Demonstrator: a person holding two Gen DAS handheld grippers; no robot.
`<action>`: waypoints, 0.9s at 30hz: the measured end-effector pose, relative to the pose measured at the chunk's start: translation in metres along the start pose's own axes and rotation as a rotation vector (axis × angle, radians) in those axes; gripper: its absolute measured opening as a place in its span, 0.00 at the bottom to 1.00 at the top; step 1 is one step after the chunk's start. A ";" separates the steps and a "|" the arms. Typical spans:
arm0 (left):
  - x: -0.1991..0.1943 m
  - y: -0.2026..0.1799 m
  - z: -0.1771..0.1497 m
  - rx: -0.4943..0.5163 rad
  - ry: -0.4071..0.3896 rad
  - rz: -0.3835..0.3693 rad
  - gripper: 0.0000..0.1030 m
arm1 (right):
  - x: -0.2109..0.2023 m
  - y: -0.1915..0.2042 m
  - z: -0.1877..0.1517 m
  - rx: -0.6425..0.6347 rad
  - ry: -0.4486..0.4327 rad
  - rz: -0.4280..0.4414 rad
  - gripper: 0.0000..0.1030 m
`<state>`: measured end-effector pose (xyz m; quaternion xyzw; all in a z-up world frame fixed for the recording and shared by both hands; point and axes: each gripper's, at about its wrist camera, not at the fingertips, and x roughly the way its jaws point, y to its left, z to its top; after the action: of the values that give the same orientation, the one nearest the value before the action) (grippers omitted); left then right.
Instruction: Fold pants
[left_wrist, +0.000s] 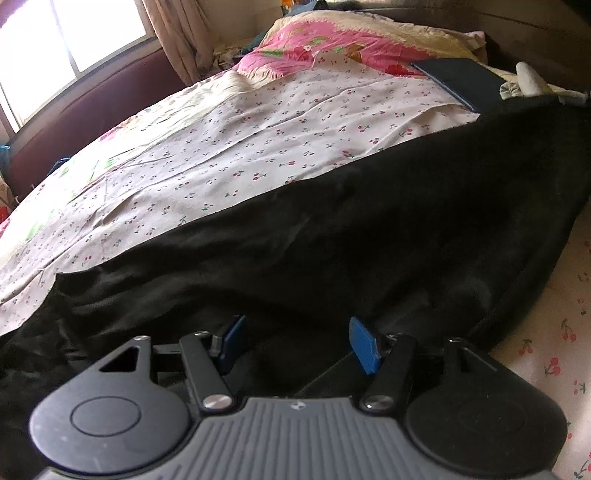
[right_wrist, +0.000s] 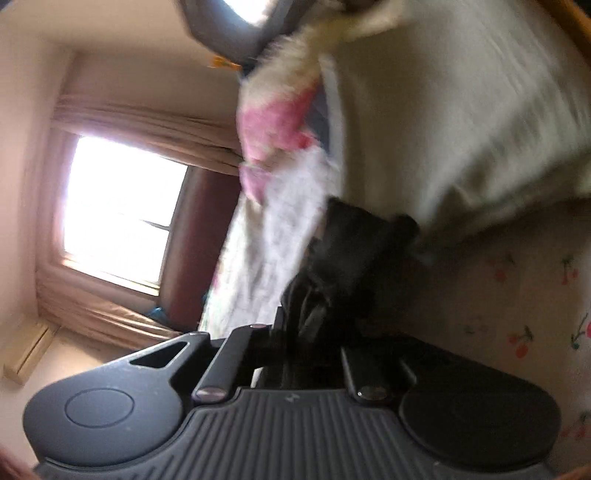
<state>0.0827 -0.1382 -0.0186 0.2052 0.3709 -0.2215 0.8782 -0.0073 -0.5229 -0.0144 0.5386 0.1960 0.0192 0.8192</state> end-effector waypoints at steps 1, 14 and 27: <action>-0.001 0.002 -0.001 -0.006 -0.005 -0.009 0.73 | 0.002 0.010 0.000 -0.024 0.004 0.006 0.09; -0.036 0.083 -0.044 -0.263 -0.080 -0.117 0.73 | 0.124 0.216 -0.121 -0.665 0.251 0.010 0.09; -0.070 0.189 -0.107 -0.510 -0.091 0.019 0.73 | 0.245 0.288 -0.318 -0.931 0.578 0.009 0.09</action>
<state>0.0808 0.0886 0.0022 -0.0296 0.3732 -0.1215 0.9193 0.1614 -0.0641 0.0593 0.0928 0.3817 0.2548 0.8836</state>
